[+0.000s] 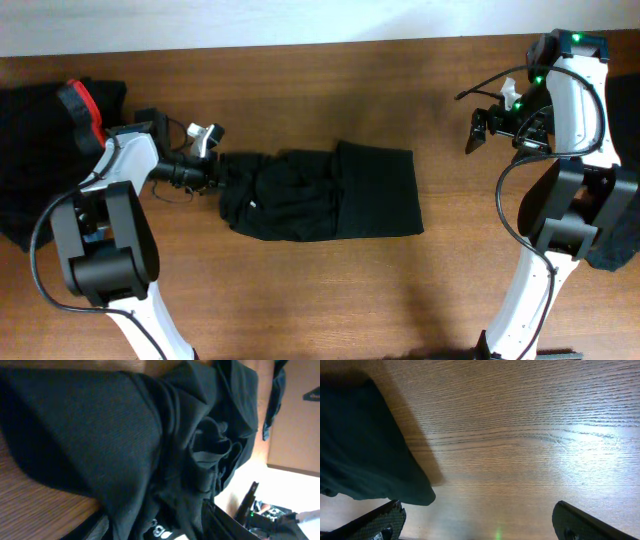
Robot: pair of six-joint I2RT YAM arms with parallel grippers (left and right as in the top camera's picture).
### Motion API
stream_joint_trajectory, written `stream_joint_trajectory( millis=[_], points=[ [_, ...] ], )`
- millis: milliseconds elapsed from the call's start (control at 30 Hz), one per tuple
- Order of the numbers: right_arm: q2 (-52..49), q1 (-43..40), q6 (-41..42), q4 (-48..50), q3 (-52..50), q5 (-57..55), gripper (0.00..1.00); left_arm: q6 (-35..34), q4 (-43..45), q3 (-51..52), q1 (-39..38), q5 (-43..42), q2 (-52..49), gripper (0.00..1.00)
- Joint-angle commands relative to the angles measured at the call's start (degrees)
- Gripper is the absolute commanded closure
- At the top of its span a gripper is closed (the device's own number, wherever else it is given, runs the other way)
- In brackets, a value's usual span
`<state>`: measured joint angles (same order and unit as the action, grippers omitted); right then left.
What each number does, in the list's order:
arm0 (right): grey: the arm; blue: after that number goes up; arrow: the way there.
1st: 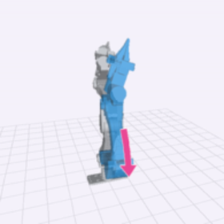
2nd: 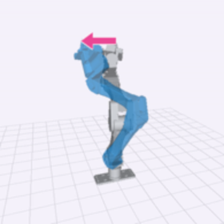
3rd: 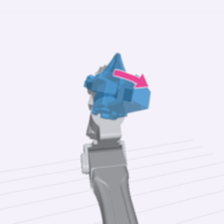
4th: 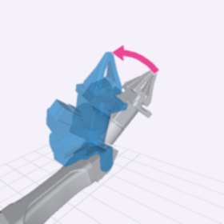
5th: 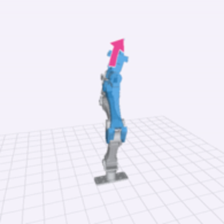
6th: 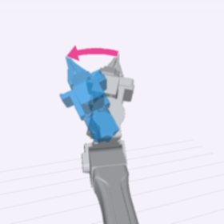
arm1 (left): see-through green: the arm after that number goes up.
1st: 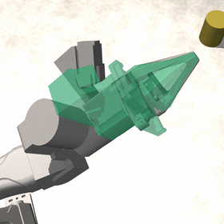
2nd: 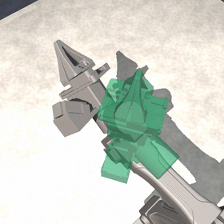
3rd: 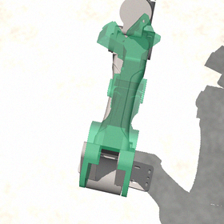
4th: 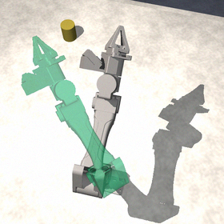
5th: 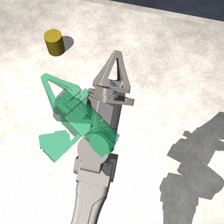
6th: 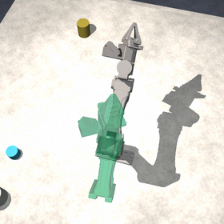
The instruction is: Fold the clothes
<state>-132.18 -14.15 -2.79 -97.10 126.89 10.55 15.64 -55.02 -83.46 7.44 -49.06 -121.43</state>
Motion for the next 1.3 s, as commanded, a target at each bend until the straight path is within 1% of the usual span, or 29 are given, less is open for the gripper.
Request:
stream_joint_trajectory(
  millis=[0,233,300,400,533,733,800,833,867,900,933,967,1033,1100,1267],
  points=[
    [0.7,0.3,0.2,-0.3,1.0,0.1,0.01,1.6,0.0,0.3,-1.4,-2.6,-0.6,0.46],
    [0.7,0.3,0.2,-0.3,1.0,0.2,0.01,1.6,-0.1,0.3,-1.8,-2.5,-0.6,0.46],
    [0.7,0.3,0.2,-0.3,1.0,0.1,0.01,1.6,-0.1,0.3,-1.8,-1.2,-0.6,0.45],
    [0.7,0.3,0.2,-0.3,1.0,0.2,0.01,1.6,-0.5,0.3,-1.9,0.5,-0.6,0.42],
    [0.7,0.3,0.3,-0.3,1.0,0.2,0.01,1.6,-0.4,0.7,-3.6,0.8,-0.6,0.41],
    [0.7,0.3,0.3,-0.3,1.0,0.2,0.01,1.6,-0.1,0.8,-7.7,6.2,-0.6,0.41],
    [0.7,0.3,0.3,-0.3,1.0,0.2,0.01,0.5,0.0,0.8,-9.1,8.3,-0.6,0.42],
    [0.7,0.3,0.3,-0.3,1.0,0.2,0.01,0.3,-0.1,0.8,-9.8,10.0,-0.6,0.57],
    [0.7,0.3,0.3,-0.3,1.0,0.2,0.01,0.2,-0.1,0.8,-9.9,10.3,-0.6,0.69],
    [0.7,0.3,0.3,-0.3,1.0,0.2,0.01,-0.2,-0.2,0.8,-10.0,10.6,-0.6,0.75],
    [0.7,0.3,0.3,-0.3,1.0,0.2,0.01,-1.4,-0.2,0.8,-9.9,11.7,-0.6,0.87],
    [0.7,0.3,0.3,-0.3,1.0,0.2,0.01,-2.3,-0.3,0.6,-9.8,12.8,-0.6,0.94],
    [0.7,0.3,0.3,-0.3,1.0,0.2,0.01,-5.0,-1.6,-0.7,-9.5,16.4,-0.6,0.99],
    [0.7,0.3,0.3,-0.3,1.0,0.2,0.01,-5.4,-4.1,-3.1,-9.1,20.0,-0.2,0.99],
    [0.7,0.3,0.3,-0.3,1.0,0.4,0.01,-6.4,-10.8,-11.8,-7.9,32.7,1.6,0.99]
  ],
)
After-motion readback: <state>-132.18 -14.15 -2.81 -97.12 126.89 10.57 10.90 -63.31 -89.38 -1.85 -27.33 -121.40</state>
